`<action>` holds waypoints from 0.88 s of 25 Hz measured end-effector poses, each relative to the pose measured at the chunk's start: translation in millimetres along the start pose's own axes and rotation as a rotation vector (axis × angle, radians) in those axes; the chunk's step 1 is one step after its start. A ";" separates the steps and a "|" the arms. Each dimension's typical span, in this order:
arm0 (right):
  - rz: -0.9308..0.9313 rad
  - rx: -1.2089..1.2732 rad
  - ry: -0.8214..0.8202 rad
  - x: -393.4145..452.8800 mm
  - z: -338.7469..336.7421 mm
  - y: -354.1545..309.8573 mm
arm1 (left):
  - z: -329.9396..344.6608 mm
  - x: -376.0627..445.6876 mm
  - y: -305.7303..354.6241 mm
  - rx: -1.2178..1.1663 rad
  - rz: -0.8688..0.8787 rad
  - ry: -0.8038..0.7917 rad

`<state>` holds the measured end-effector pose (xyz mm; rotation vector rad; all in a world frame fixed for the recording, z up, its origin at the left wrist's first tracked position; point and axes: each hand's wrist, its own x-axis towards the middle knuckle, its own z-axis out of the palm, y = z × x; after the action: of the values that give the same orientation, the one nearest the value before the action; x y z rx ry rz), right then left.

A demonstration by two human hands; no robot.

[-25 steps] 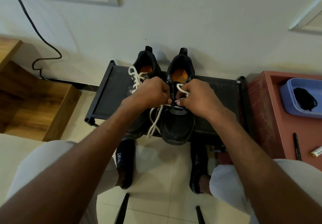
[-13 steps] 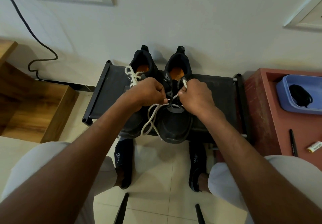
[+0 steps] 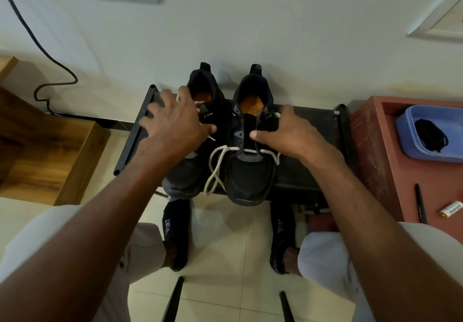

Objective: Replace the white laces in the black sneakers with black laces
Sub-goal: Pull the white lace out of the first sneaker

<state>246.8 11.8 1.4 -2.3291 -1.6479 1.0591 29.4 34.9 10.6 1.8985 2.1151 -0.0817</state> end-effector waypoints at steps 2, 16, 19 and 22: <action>0.010 0.031 -0.184 -2.5 7.5 -2.5 | 7.1 2.2 -16.0 -0.054 -0.114 -0.137; 0.178 0.279 -0.371 0.0 27.0 4.2 | 24.9 12.2 -14.3 -0.768 -0.382 -0.417; 0.166 0.319 -0.336 1.6 28.1 5.8 | 30.1 17.0 -20.6 -0.835 -0.375 -0.420; 0.152 0.239 -0.342 3.2 28.4 9.4 | 34.2 13.0 -21.0 -0.859 -0.369 -0.413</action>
<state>238.2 2.3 -25.8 -2.2379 -1.3556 1.6634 13.9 36.7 -28.6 0.9013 1.7587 0.2872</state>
